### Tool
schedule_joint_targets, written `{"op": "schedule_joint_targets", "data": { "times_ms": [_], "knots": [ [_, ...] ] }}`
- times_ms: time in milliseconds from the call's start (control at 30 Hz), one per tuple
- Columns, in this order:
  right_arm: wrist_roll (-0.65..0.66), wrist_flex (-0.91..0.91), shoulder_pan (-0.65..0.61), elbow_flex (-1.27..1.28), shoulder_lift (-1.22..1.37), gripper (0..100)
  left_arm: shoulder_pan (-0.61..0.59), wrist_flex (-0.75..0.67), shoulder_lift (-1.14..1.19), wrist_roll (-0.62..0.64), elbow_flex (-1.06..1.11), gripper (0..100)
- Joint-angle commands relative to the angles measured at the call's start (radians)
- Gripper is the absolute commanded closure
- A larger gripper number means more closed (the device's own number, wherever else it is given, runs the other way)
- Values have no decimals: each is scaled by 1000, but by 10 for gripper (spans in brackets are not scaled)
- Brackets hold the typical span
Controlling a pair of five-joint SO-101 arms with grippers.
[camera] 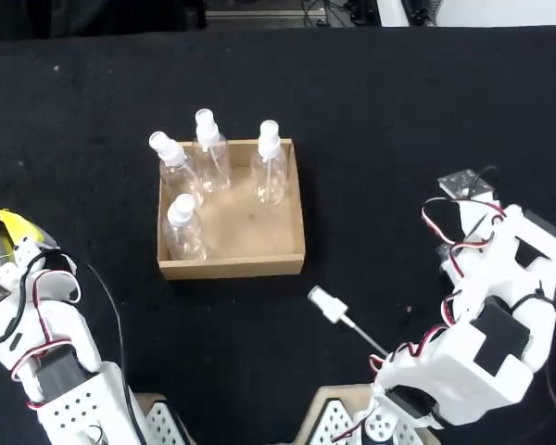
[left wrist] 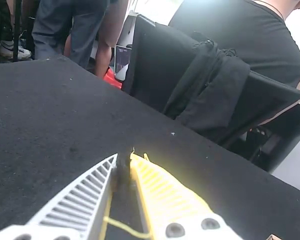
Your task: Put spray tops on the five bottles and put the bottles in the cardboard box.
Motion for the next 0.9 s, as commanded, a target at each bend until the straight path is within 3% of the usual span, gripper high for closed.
{"op": "schedule_joint_targets", "data": {
  "times_ms": [0,100,200,400,567,633,867],
  "knots": [
    [17,-11,51,-8,-15,989,-1,72,-12,-2,-64,967],
    [14,-5,87,-39,-44,988,-1,244,-12,-5,-234,967],
    [14,-3,126,-41,-97,988,25,336,-11,-87,-389,966],
    [14,37,157,1,-180,988,272,359,-9,-253,-556,960],
    [14,37,155,42,-203,988,460,413,-3,-322,-733,812],
    [14,37,155,45,-203,988,538,433,34,-361,-812,808],
    [-104,31,155,31,-203,988,863,606,450,-420,-1202,827]
  ]
}}
